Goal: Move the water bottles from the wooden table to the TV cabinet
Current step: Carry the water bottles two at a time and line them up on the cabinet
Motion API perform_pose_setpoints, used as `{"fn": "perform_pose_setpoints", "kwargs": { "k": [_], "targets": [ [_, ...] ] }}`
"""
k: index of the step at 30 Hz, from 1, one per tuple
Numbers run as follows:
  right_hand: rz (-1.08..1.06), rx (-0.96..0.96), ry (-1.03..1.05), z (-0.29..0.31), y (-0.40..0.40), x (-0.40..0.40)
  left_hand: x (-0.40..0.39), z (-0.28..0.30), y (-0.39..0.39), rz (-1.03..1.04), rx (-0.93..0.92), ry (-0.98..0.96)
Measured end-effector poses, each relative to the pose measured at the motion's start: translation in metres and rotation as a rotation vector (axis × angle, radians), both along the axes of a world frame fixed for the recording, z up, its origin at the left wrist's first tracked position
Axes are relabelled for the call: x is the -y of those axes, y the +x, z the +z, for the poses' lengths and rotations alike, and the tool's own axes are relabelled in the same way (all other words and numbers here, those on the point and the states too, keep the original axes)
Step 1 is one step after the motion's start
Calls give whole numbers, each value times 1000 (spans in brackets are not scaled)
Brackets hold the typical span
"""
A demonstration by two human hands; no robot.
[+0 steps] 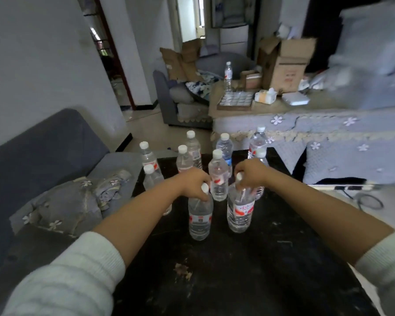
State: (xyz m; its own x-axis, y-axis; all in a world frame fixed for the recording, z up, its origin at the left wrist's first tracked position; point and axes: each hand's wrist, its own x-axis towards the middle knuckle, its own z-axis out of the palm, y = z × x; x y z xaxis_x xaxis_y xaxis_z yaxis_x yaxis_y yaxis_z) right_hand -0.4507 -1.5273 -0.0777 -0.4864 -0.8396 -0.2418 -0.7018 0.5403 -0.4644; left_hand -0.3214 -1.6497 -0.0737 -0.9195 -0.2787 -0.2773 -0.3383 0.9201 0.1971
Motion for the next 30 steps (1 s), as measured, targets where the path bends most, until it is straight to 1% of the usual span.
{"fn": "perform_pose_setpoints", "kwargs": {
  "k": [3, 7, 10, 13, 16, 20, 23, 24, 26, 27, 30],
  "targets": [
    [-205, 26, -38, 24, 5, -54, -23, 18, -19, -127, -63, -41],
    [-353, -103, -58, 55, 14, -138, -71, 42, -52, -340, -126, -48],
    [-545, -159, -59, 74, 21, -207, -133, 60, -81, -501, -164, -21],
    [-754, -219, -47, 87, 28, -282, -208, 71, -106, -650, -223, 12],
    [-956, -254, -20, 91, 40, -358, -286, 74, -124, -746, -271, 75],
    [-1207, -245, -20, 89, 67, -469, -413, 75, -133, -912, -286, 129],
    [-1332, -235, -3, 87, 92, -552, -513, 73, -127, -999, -253, 158],
    [-1355, -220, -13, 83, 93, -567, -526, 73, -126, -1006, -232, 175],
    [-1452, -220, -32, 80, 116, -637, -606, 64, -123, -1075, -214, 202],
    [-1468, -212, -31, 78, 119, -650, -620, 62, -123, -1094, -226, 204],
    [-1592, -191, -28, 70, 148, -725, -711, 50, -113, -1217, -190, 201]
  ]
}}
